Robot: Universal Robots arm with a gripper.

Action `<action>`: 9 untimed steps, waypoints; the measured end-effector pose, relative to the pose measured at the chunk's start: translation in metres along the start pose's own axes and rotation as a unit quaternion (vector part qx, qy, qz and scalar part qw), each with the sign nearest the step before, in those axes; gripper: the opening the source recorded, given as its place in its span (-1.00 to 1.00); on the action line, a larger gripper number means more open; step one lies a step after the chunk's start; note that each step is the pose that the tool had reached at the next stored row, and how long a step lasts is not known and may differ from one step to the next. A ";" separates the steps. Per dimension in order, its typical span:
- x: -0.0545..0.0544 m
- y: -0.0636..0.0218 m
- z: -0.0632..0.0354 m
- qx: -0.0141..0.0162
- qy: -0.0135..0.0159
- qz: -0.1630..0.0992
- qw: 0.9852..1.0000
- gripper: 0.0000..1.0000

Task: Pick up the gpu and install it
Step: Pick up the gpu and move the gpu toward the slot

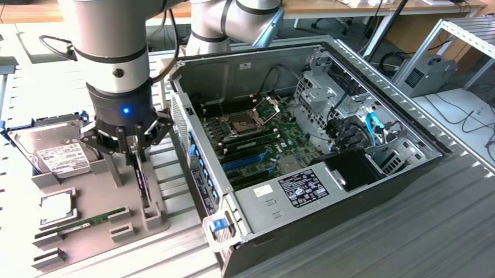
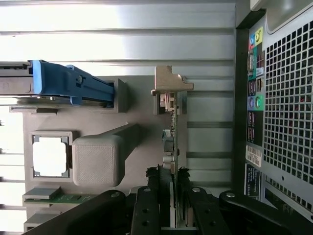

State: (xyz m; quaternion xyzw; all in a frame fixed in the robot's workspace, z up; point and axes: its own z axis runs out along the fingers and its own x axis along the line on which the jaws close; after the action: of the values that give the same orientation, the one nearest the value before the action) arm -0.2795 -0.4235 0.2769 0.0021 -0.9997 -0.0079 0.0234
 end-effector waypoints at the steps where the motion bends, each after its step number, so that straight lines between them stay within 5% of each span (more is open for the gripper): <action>1: 0.000 0.0000 -0.0009 0.000 0.000 0.000 1.000 -0.46; 9: 0.000 0.0001 -0.0077 0.000 0.000 0.000 1.000 -0.46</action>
State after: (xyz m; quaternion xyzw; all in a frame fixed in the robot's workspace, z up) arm -0.2795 -0.4235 0.2846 0.0022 -0.9997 -0.0079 0.0234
